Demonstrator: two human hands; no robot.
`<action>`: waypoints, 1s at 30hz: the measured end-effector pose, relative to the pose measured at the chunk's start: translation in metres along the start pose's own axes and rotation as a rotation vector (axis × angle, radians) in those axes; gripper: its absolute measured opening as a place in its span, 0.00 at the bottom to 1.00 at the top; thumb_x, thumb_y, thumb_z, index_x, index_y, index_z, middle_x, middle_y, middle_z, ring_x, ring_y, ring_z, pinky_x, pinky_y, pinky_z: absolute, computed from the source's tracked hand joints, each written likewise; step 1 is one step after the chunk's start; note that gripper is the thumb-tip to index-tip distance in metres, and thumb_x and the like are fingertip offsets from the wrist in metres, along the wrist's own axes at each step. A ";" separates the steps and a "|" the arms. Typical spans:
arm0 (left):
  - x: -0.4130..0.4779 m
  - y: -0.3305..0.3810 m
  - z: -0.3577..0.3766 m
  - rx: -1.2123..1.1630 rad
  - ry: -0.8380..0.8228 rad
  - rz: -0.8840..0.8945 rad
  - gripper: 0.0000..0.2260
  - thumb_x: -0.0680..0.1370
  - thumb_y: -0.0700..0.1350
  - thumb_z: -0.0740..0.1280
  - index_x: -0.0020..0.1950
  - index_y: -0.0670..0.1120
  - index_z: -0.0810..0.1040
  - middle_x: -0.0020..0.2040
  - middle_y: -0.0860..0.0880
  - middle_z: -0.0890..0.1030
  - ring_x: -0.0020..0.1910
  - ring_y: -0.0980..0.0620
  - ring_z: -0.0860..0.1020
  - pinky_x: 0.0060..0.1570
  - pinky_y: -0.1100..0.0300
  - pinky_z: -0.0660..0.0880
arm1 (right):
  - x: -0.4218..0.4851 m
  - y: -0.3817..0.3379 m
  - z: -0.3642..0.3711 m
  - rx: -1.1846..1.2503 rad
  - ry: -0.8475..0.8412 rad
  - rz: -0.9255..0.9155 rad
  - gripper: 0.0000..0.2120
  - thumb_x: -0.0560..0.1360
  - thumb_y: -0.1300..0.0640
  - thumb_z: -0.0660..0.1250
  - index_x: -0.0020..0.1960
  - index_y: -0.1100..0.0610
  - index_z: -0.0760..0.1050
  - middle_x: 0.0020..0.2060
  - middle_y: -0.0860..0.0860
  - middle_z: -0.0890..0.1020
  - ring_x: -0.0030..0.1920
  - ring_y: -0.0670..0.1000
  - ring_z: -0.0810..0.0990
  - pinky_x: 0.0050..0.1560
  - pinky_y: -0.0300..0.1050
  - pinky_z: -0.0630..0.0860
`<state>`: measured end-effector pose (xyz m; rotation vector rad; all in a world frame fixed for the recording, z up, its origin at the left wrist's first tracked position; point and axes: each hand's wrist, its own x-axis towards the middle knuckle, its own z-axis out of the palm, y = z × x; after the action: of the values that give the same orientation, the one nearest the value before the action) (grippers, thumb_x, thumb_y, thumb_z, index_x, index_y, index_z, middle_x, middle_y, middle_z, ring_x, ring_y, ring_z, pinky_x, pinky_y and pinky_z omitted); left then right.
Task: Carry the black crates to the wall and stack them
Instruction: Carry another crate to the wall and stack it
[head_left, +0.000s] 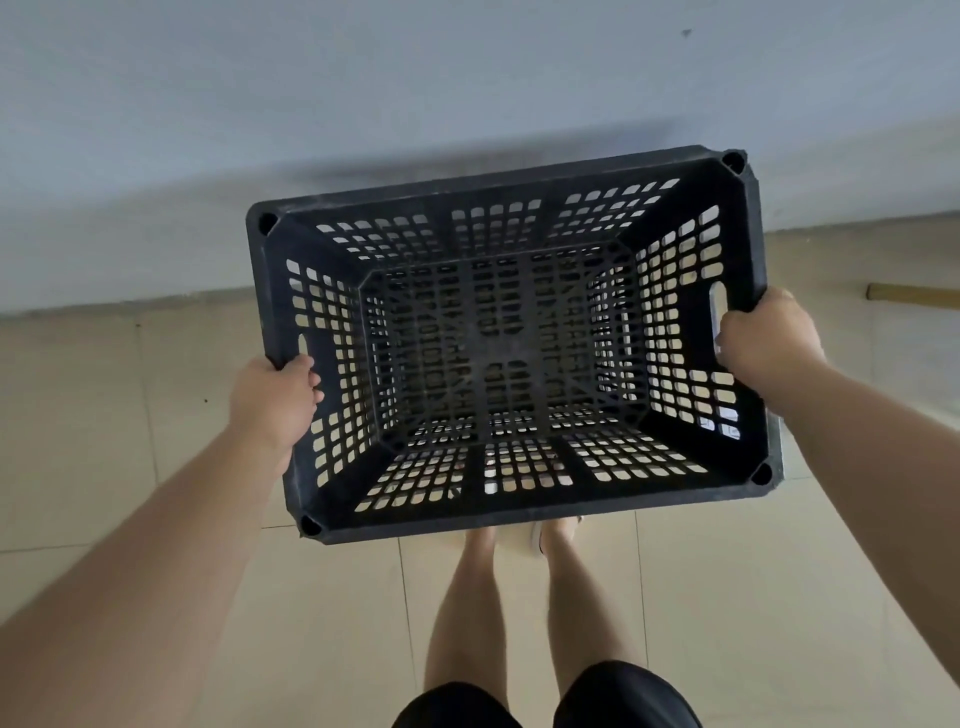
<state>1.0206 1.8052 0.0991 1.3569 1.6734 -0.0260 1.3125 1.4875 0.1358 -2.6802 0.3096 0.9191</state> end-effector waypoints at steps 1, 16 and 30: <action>-0.002 0.000 0.002 0.013 0.006 0.003 0.05 0.85 0.45 0.62 0.55 0.45 0.77 0.41 0.50 0.78 0.37 0.52 0.76 0.43 0.56 0.75 | -0.001 -0.003 -0.001 -0.015 0.013 -0.008 0.20 0.78 0.58 0.58 0.68 0.62 0.69 0.57 0.62 0.80 0.54 0.66 0.82 0.55 0.63 0.82; 0.010 0.013 -0.001 0.147 -0.047 0.019 0.11 0.85 0.46 0.62 0.61 0.40 0.78 0.43 0.47 0.78 0.35 0.54 0.76 0.36 0.63 0.71 | -0.002 0.007 0.003 0.001 0.030 -0.054 0.15 0.83 0.57 0.57 0.68 0.62 0.66 0.53 0.58 0.76 0.51 0.62 0.78 0.48 0.54 0.76; -0.047 0.037 -0.009 0.994 -0.017 0.075 0.33 0.81 0.52 0.65 0.81 0.40 0.56 0.77 0.37 0.66 0.72 0.35 0.68 0.69 0.41 0.70 | -0.035 -0.001 -0.007 -0.036 -0.148 0.082 0.30 0.79 0.55 0.62 0.77 0.56 0.54 0.65 0.62 0.73 0.62 0.65 0.75 0.61 0.63 0.77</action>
<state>1.0404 1.7898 0.1542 2.1101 1.6359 -0.9236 1.2899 1.4901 0.1627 -2.6302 0.3755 1.1516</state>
